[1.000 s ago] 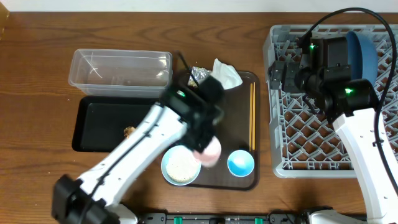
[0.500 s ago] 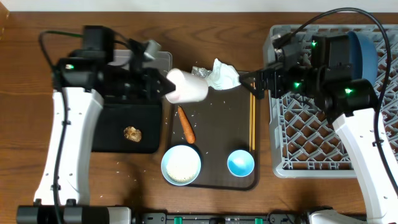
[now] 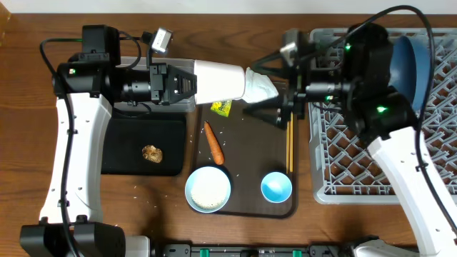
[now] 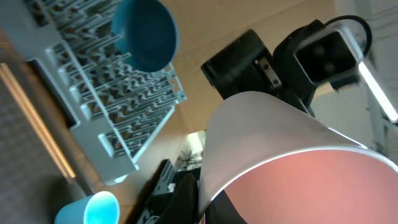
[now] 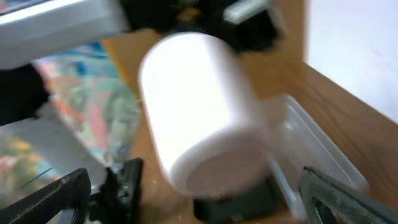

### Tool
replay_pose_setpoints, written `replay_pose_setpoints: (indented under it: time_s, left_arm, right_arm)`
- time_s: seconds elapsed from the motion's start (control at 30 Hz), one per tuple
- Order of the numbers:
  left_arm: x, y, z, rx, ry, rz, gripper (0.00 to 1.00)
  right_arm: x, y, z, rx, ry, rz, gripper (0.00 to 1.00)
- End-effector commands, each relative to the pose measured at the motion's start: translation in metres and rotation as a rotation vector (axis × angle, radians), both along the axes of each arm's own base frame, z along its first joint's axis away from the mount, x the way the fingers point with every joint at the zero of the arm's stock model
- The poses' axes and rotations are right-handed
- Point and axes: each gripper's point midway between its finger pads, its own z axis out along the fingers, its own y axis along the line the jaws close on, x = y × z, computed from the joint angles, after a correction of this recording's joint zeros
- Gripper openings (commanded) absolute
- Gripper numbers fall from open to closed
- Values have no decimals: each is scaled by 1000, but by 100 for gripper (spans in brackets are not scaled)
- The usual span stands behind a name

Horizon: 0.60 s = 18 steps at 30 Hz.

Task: Sort waste into correct bins and load items into the dishwasher rack
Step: 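Hand the pink cup to the right gripper and set it in the rack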

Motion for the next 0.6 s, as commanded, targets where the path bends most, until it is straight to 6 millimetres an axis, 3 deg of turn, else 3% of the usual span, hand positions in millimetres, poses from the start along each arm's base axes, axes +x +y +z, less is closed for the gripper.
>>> replay_pose_setpoints:
  time_s: [0.0,0.27,0.37,0.43,0.47,0.57]
  left_arm:
    - [-4,-3,12,-54,-17,-30,6]
    - [-10,-14,12,-56,26,-63,6]
    - [-12,-17,12,-56,26,-72,6]
    - [-12,-16,13,-56,24,-72,6]
    - [-11,-16,13,-56,21,-71,6]
    - [-10,-15,13,-56,13,-68,6]
  right_arm:
    - [-25,13,9,40,-50,141,99]
    - [-16,34,1,5,-82,71,99]
    - [-18,37,1,4,-86,73,91]
    - [-16,37,0,0,-86,63,73]
    - [-15,37,0,-2,-84,60,60]
    - [-7,34,-3,-15,-76,16,47]
